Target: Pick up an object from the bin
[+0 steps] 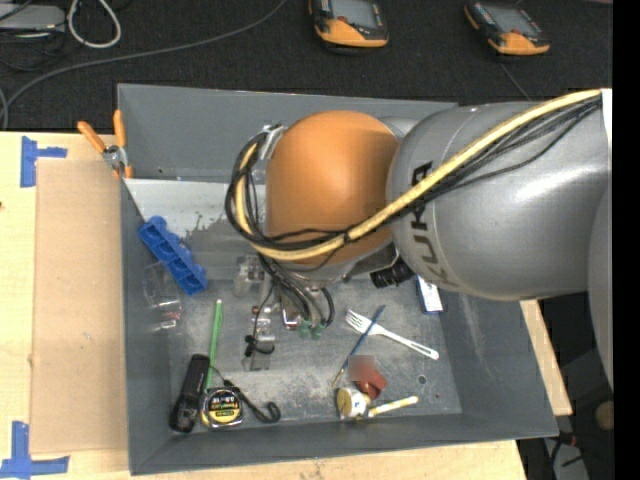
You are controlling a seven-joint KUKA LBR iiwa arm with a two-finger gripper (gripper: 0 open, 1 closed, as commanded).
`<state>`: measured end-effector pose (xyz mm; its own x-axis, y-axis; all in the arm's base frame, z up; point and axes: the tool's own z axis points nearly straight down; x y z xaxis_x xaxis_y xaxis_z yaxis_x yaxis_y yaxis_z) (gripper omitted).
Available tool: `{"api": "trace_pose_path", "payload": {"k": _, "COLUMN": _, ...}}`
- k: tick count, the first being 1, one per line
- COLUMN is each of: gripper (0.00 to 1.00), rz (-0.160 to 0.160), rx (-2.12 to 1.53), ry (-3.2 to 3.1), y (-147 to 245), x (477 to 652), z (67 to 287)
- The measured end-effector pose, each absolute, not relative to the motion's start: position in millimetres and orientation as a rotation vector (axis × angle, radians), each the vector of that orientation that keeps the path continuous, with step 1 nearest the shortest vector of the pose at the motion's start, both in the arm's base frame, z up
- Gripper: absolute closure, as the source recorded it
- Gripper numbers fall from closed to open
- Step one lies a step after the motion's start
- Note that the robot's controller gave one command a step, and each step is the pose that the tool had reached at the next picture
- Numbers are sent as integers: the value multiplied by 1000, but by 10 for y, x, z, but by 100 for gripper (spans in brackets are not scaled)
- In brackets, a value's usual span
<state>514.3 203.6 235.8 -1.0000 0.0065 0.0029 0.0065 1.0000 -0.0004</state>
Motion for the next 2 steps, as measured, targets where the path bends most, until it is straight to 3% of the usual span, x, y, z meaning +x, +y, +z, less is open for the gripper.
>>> {"api": "trace_pose_path", "payload": {"k": 1, "gripper": 0, "rz": 1, "rx": -11, "ry": -3139, "y": 2035, "x": 5143, "z": 2358}}
{"api": "trace_pose_path", "payload": {"k": 2, "gripper": 0, "rz": -4, "rx": -80, "ry": -3145, "y": 2103, "x": 5485, "z": 1827}}
